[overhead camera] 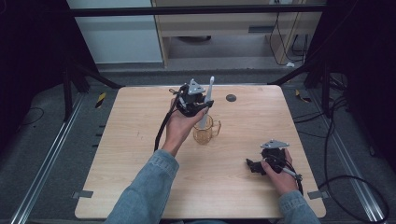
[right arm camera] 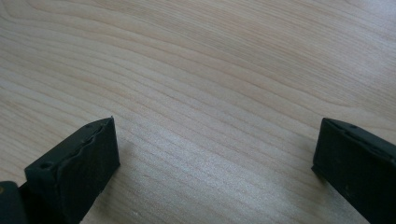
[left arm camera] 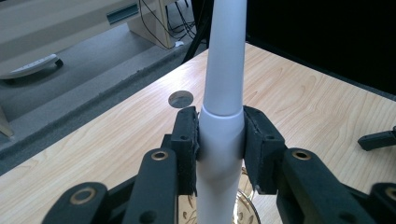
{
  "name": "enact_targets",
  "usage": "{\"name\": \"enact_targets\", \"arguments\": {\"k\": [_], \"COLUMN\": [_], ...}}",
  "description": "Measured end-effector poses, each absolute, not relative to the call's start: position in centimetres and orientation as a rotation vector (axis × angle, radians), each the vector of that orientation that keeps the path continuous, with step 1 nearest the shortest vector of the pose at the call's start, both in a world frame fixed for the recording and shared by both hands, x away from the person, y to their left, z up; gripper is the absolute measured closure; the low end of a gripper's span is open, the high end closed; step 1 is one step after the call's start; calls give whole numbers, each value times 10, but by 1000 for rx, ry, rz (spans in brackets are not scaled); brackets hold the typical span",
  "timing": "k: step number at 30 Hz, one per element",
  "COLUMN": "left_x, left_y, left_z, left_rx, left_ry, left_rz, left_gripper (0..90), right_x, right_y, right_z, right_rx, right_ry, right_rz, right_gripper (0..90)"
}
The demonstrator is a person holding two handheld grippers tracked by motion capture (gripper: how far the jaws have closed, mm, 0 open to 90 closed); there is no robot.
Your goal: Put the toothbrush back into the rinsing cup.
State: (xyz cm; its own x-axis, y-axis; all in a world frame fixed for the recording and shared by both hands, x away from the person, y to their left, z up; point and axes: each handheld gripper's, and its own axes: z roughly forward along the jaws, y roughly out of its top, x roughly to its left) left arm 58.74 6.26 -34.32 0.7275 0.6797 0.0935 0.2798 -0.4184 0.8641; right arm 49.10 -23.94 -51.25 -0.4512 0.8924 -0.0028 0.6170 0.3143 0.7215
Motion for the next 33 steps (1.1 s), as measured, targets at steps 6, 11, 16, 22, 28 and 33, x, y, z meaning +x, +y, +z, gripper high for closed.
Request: {"name": "enact_targets", "arguments": {"k": [6,11,16,22,28,33], "left_x": [589,590,591,594,597,598], "left_y": [65,64,64,65,67,68], "left_z": [-350,-355,-357,-366,-376,-379], "left_rx": [2008,2016,2019,2031,2025,2034], "left_ry": [742,751,753,768,790,794], "left_rz": [553,539,534,526,513,505], "left_gripper": [675,675,676,675,675,675], "right_x": [491,491,491,491,491,491], "right_y": [-239,-239,-239,-239,-239,-239], "right_z": [-513,-513,-513,-513,-513,-513], "right_rx": [1341,1342,1340,1339,1339,1339], "right_ry": [2183,2184,2183,2183,2182,2182], "right_rz": [929,929,927,926,927,927], "right_gripper": [3,4,3,4,3,3]}}
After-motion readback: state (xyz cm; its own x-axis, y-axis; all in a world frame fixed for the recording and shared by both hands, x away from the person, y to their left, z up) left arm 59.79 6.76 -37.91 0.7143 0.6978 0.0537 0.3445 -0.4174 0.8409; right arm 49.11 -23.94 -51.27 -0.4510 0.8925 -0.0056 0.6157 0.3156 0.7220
